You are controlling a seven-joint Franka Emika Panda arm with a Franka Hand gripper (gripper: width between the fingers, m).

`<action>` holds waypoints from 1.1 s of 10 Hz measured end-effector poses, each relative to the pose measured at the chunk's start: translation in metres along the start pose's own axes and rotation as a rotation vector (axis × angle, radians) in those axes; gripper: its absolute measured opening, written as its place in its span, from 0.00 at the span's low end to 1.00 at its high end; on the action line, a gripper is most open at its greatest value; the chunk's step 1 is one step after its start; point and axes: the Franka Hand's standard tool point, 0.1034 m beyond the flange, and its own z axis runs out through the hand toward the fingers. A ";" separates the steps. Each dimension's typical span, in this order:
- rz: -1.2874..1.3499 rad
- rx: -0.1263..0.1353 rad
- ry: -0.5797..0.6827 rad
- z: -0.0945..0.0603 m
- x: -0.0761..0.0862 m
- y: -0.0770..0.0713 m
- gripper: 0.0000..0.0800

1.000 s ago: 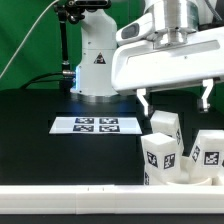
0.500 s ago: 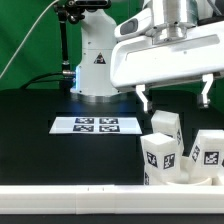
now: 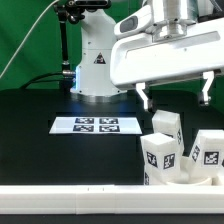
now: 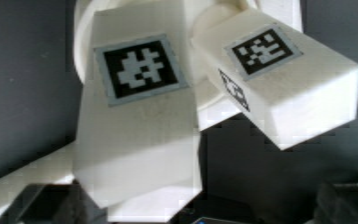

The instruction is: Assemble stool

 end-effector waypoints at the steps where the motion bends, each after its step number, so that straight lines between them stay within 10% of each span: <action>1: 0.000 0.001 0.001 0.000 0.001 0.000 0.81; 11: -0.011 0.007 -0.016 -0.004 0.003 -0.004 0.81</action>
Offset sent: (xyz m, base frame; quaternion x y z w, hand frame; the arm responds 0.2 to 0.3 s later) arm 0.0024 -0.0014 0.0075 0.0003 -0.0147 -0.0040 0.9999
